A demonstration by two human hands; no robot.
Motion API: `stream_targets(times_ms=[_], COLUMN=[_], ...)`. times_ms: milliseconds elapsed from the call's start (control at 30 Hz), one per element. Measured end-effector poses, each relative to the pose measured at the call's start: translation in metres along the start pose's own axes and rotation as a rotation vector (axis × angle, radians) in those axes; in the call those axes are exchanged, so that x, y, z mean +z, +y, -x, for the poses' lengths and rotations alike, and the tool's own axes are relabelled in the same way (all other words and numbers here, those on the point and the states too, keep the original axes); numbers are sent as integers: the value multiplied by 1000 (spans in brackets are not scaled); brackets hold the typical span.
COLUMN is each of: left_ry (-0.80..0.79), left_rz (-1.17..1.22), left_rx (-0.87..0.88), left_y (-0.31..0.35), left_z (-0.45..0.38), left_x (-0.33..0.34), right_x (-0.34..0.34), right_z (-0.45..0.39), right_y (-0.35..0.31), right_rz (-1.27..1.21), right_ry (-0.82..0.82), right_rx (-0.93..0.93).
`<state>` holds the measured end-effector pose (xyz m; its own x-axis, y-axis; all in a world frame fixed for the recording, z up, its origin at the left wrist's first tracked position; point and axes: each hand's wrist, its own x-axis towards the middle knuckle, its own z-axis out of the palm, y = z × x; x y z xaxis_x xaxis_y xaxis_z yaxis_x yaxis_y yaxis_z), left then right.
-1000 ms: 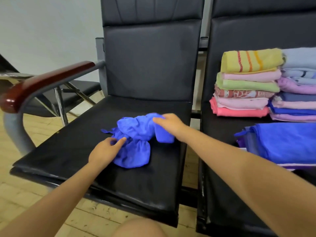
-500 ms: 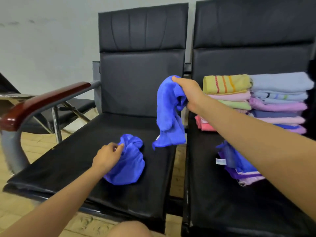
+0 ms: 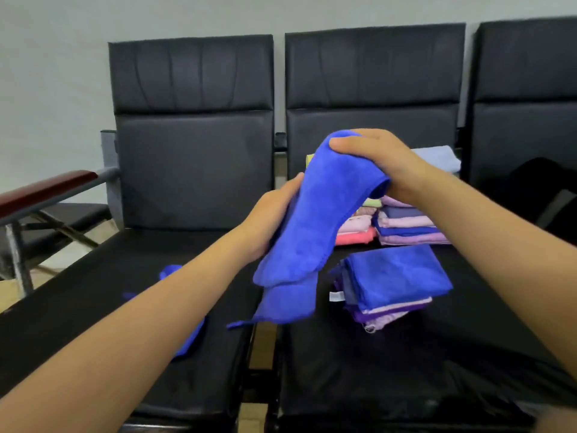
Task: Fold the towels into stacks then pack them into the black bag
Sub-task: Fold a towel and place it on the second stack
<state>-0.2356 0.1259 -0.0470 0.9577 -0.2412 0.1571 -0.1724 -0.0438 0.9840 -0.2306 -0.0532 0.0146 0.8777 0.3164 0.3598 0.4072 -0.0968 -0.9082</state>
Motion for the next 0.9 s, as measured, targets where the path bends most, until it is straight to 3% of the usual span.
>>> stream_targets(times_ms=[133, 233, 333, 433, 500, 633, 900], left_ry=[49, 47, -180, -468, -556, -378, -165], left_rz=[62, -224, -460, -651, -810, -911, -1056], left_rx=[19, 133, 204, 49, -17, 14, 7], left_y=[-38, -74, -101, -119, -127, -138, -147], left_z=[-2, -2, 5, 16, 18, 9, -5], left_x=[37, 51, 63, 77, 84, 89, 102], right_x=[-47, -69, -83, -87, -86, -89, -106], right_z=[27, 57, 84, 107, 117, 133, 140], right_y=[54, 104, 151, 176, 183, 195, 201], right_rz=[338, 485, 607, 708, 742, 819, 880], right_ry=[129, 127, 18, -185, -257, -281, -76], right_rx=[165, 231, 277, 294, 287, 267, 289])
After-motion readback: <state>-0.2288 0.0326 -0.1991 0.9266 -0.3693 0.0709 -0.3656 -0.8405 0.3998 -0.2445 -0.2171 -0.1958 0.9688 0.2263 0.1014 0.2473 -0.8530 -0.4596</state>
